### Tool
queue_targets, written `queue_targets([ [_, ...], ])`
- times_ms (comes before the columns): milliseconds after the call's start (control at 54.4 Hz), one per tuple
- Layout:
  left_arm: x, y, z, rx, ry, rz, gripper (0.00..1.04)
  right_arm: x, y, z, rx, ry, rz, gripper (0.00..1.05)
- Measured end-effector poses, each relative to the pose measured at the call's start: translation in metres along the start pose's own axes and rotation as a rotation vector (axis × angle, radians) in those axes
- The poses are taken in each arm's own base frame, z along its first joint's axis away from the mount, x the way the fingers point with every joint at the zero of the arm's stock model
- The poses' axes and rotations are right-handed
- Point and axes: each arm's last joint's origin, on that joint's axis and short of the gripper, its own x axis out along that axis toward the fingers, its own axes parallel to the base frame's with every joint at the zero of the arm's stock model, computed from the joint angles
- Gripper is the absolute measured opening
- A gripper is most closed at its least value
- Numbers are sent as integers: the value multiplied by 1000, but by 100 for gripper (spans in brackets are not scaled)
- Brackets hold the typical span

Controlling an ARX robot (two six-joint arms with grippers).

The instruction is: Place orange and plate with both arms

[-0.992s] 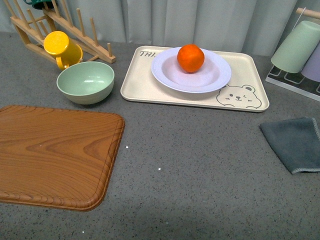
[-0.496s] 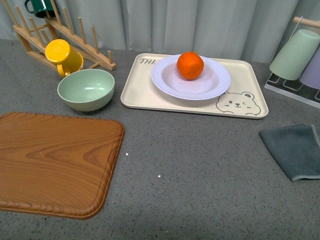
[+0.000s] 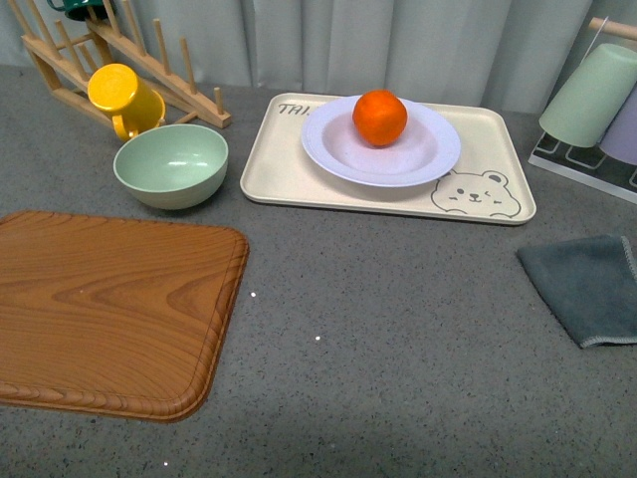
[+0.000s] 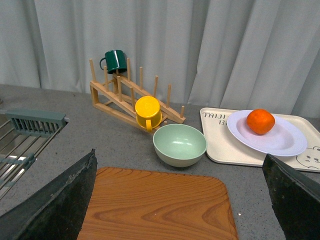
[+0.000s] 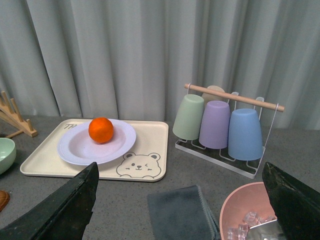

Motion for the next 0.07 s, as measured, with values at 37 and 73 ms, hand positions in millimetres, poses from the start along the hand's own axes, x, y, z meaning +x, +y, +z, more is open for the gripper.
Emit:
queue_targets([
  [37,0,0,0,0,0,0,98,0,0,0,0,0,0,96],
  [73,0,0,0,0,0,0,98,0,0,0,0,0,0,96],
])
